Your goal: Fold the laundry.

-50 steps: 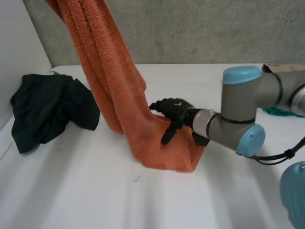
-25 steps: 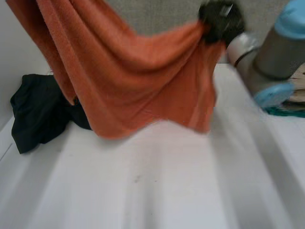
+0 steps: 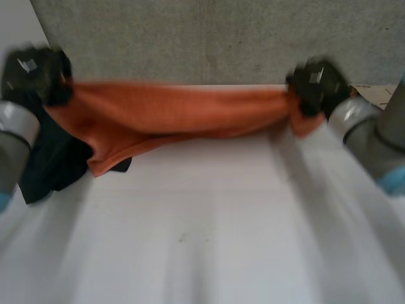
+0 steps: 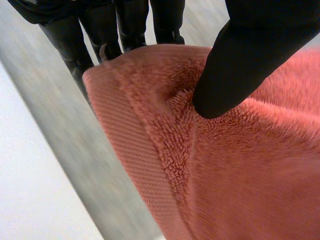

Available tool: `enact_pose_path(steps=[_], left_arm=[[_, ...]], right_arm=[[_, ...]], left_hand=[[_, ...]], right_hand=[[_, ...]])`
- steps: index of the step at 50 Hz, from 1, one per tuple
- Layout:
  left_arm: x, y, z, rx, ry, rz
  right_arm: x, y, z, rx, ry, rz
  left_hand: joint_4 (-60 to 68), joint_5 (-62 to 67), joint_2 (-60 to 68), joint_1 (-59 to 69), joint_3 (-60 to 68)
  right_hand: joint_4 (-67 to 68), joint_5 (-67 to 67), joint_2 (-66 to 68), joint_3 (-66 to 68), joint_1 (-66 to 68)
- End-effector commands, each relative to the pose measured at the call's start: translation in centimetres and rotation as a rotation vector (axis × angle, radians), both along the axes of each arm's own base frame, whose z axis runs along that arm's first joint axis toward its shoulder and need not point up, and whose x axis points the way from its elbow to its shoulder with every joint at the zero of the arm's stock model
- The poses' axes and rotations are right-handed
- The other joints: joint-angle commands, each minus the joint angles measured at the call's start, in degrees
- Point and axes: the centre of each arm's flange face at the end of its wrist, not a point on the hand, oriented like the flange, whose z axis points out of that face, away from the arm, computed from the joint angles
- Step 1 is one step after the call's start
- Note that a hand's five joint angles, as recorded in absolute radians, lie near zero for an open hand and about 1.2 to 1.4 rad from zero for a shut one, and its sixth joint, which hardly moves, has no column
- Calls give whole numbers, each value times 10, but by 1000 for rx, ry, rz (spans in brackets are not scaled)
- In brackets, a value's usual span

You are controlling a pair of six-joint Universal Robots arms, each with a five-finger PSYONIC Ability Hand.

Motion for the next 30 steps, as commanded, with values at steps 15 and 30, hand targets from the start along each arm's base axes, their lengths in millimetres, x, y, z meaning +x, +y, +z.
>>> enact_pose_path(steps=[15, 30], left_arm=[[4, 21, -59, 120, -14, -26], [7, 21, -57, 128, -8, -19]], right_arm=[[-42, -14, -108, 458, -174, -136], [-64, -24, -113, 719, -410, -249]], left_hand=[[112, 146, 113, 146, 116], [112, 146, 113, 146, 116]], right_hand=[[-229, -200, -213, -219, -191], [-301, -273, -285, -291, -264]])
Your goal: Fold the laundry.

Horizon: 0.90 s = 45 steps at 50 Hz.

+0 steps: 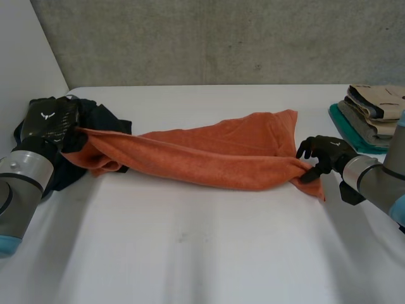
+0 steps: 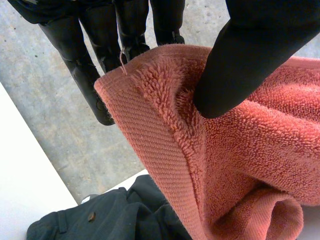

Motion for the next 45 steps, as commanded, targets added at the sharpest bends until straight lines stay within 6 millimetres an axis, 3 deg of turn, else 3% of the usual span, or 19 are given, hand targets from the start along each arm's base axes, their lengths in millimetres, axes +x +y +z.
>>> enact_pose_path(steps=[1, 7, 8, 11, 15, 18, 19, 22, 23, 27, 31, 34, 37, 45], left_arm=[[1, 0, 0, 3, 2, 1], [3, -1, 1, 6, 1, 8], [3, -1, 2, 3, 2, 9], [3, 0, 3, 5, 3, 9], [5, 11, 8, 33, -7, 13], [8, 26, 17, 66, -18, 13], [10, 37, 23, 100, -38, 8], [13, 57, 33, 158, -84, -6], [16, 71, 42, 188, -115, -20], [20, 99, 68, 214, -168, -52], [22, 114, 95, 160, -191, -53], [24, 113, 101, 148, -196, -33], [23, 101, 96, 182, -206, -29], [1, 52, 51, 335, -347, -41]], right_arm=[[-3, -2, -7, 97, -64, -24], [-1, -3, -15, 105, -41, -10], [-1, -3, -18, 108, -32, -6], [-3, -4, -17, 105, -23, -11], [-8, -2, 0, 60, 4, -14], [-18, 8, 43, -67, 120, 31], [-25, 20, 63, -110, 221, 70], [-34, 44, 93, -169, 402, 152], [-42, 60, 113, -201, 516, 193], [-62, 86, 160, -285, 712, 209], [-67, 90, 184, -350, 742, 175], [-69, 87, 186, -345, 745, 174], [-70, 77, 173, -299, 754, 197], [-54, 47, 117, -122, 825, 294]], left_hand=[[112, 146, 113, 146, 116], [112, 146, 113, 146, 116], [112, 146, 113, 146, 116], [112, 146, 113, 146, 116], [112, 146, 113, 146, 116], [112, 146, 113, 146, 116], [112, 146, 113, 146, 116], [112, 146, 113, 146, 116], [112, 146, 113, 146, 116], [112, 146, 113, 146, 116], [112, 146, 113, 146, 116], [112, 146, 113, 146, 116], [112, 146, 113, 146, 116], [112, 146, 113, 146, 116]], right_hand=[[28, 45, 15, 28, 18], [37, 54, 24, 37, 26], [88, 105, 76, 88, 78], [438, 455, 425, 438, 428], [439, 456, 426, 439, 428], [439, 456, 426, 439, 428], [439, 456, 426, 439, 428], [439, 456, 426, 439, 428], [439, 456, 426, 439, 428], [439, 456, 426, 439, 428], [439, 456, 426, 439, 428], [439, 456, 426, 439, 428], [439, 456, 426, 439, 428], [439, 456, 426, 439, 428]])
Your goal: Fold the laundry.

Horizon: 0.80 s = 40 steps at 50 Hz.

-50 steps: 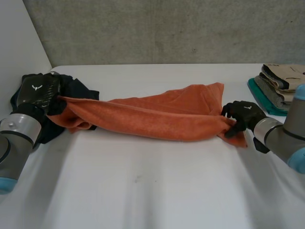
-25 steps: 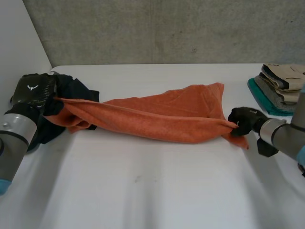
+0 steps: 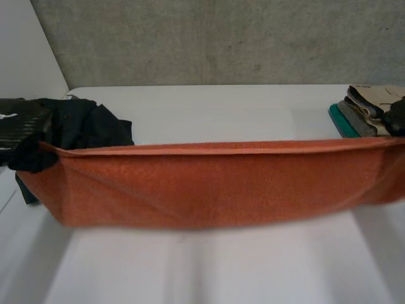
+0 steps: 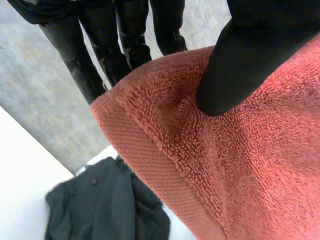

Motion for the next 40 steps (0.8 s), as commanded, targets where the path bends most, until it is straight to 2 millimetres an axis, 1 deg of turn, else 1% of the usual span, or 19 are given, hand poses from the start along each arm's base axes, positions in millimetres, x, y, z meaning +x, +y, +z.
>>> enact_pose_path(steps=[1, 2, 4, 5, 8, 9, 12, 13, 16, 17, 21, 24, 27, 29, 33, 34, 37, 38, 40], left_arm=[[-18, -48, -41, 105, -135, 1], [-23, -62, -48, 106, -172, -1], [-30, -75, -52, 95, -206, -5], [-38, -90, -51, 61, -224, -15], [-51, -113, -39, -30, -231, -15], [-58, -130, -24, -119, -212, -7], [-67, -150, 13, -300, -157, 4], [-70, -161, 43, -448, -112, 19], [-70, -172, 87, -680, -26, 51], [-68, -175, 112, -817, 33, 69], [-64, -174, 151, -1066, 166, 79], [-62, -177, 150, -1075, 175, 73], [-60, -182, 137, -1013, 160, 74], [-58, -186, 119, -939, 147, 81], [-56, -190, 88, -845, 139, 85], [-57, -190, 74, -807, 136, 79], [-58, -191, 50, -745, 131, 75], [-59, -192, 32, -700, 124, 71], [-60, -192, 14, -653, 117, 67]], right_arm=[[13, -30, -54, 158, 72, -8], [18, -38, -62, 165, 81, -11], [25, -47, -68, 156, 84, -16], [31, -59, -69, 116, 75, -19], [41, -81, -63, 0, 41, -29], [47, -98, -49, -114, 5, -35], [54, -124, -16, -338, -68, -50], [56, -138, 13, -511, -128, -62], [55, -150, 53, -747, -229, -73], [53, -153, 76, -887, -295, -66], [50, -150, 108, -1099, -420, -29], [48, -149, 107, -1103, -437, -16], [52, -149, 99, -1062, -439, -7], [56, -149, 86, -1003, -435, -3], [65, -150, 57, -889, -424, 5], [69, -150, 42, -832, -415, 10], [76, -149, 16, -740, -391, 13], [79, -148, -1, -685, -371, 16], [82, -147, -18, -634, -346, 15]], left_hand=[[112, 146, 113, 147, 116], [112, 146, 113, 147, 116], [112, 146, 113, 147, 116], [112, 146, 113, 147, 116], [112, 146, 113, 147, 116], [112, 146, 113, 147, 116], [112, 146, 113, 147, 116], [112, 146, 113, 147, 116], [112, 146, 113, 147, 116], [112, 146, 113, 147, 116], [112, 146, 113, 147, 116], [112, 146, 113, 147, 116], [112, 146, 113, 147, 116], [112, 146, 113, 147, 116], [112, 146, 113, 147, 116], [112, 146, 113, 147, 116], [112, 146, 113, 147, 116], [112, 146, 113, 147, 116], [112, 146, 113, 147, 116]], right_hand=[[115, 133, 125, 121, 147], [115, 133, 125, 121, 147], [115, 133, 125, 121, 147], [115, 133, 125, 121, 147], [115, 133, 125, 121, 147], [115, 133, 125, 121, 147], [115, 133, 125, 121, 147], [115, 133, 125, 121, 147], [115, 133, 125, 121, 147], [115, 133, 125, 121, 147], [115, 133, 125, 121, 147], [115, 133, 125, 121, 147], [115, 133, 125, 121, 147], [115, 133, 125, 121, 147], [115, 133, 125, 121, 147], [115, 133, 125, 121, 147], [115, 133, 125, 121, 147], [115, 133, 125, 121, 147], [115, 133, 125, 121, 147]])
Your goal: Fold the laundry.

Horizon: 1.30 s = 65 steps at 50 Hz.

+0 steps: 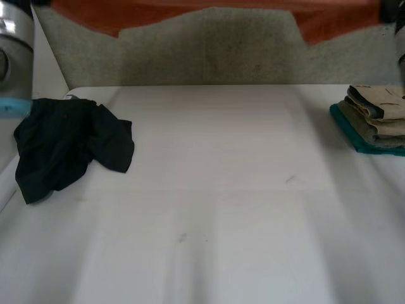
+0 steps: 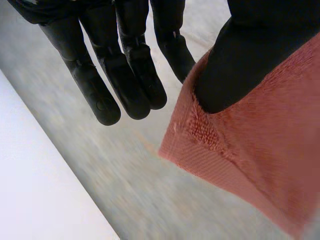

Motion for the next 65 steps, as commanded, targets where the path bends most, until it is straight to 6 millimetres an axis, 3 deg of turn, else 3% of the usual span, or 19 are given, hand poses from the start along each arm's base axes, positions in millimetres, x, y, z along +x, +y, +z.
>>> enact_pose_path(steps=[1, 6, 9, 13, 17, 24, 28, 33, 39, 46, 47, 52, 62, 63, 65], left_arm=[[-3, 0, -85, 222, -33, -17], [0, 9, -138, 372, -61, -13], [2, 24, -168, 475, -85, -19], [6, 52, -193, 599, -126, -45], [13, 88, -208, 723, -187, -95], [35, 151, -201, 890, -330, -116], [58, 183, -196, 1075, -376, -59], [70, 214, -188, 1264, -408, -76], [61, 196, -176, 1137, -440, -141], [24, 138, -179, 972, -426, -145], [18, 121, -179, 925, -416, -110], [-1, 75, -182, 807, -378, -38], [-36, 28, -210, 743, -389, -53], [-38, 22, -214, 738, -393, -50], [-40, 19, -215, 730, -397, -52]], right_arm=[[17, 4, -85, 276, 110, 20], [24, 14, -130, 404, 179, 25], [21, 26, -154, 499, 226, 23], [14, 47, -176, 632, 280, 25], [-3, 70, -177, 760, 338, 17], [-34, 123, -163, 1012, 493, 6], [-68, 157, -144, 1157, 572, -32], [-86, 157, -141, 1132, 647, -20], [-75, 137, -152, 1087, 624, 7], [-56, 84, -169, 931, 456, -72], [-54, 73, -173, 895, 429, -100], [-46, 47, -186, 796, 392, -149], [-25, 14, -204, 617, 377, -153], [-23, 10, -208, 601, 377, -167], [-22, 8, -211, 592, 375, -188]], left_hand=[[111, 136, 113, 147, 116], [111, 136, 113, 147, 116], [111, 136, 113, 147, 116], [111, 136, 113, 147, 116], [111, 136, 113, 147, 116], [111, 136, 113, 147, 116], [111, 136, 113, 147, 116], [111, 136, 113, 147, 116], [111, 136, 113, 147, 116], [111, 136, 113, 147, 116], [111, 136, 113, 147, 116], [111, 136, 113, 147, 116], [111, 136, 113, 147, 116], [111, 136, 113, 147, 116], [111, 136, 113, 147, 116]], right_hand=[[114, 133, 125, 119, 147], [114, 133, 125, 119, 147], [114, 133, 125, 119, 147], [114, 133, 125, 119, 147], [114, 133, 125, 119, 147], [114, 133, 125, 119, 147], [114, 133, 125, 119, 147], [114, 133, 125, 119, 147], [114, 133, 125, 119, 147], [114, 133, 125, 119, 147], [114, 133, 125, 119, 147], [114, 133, 125, 119, 147], [114, 133, 125, 119, 147], [-35, -16, -24, -29, -2], [-471, -452, -460, -466, -438]])
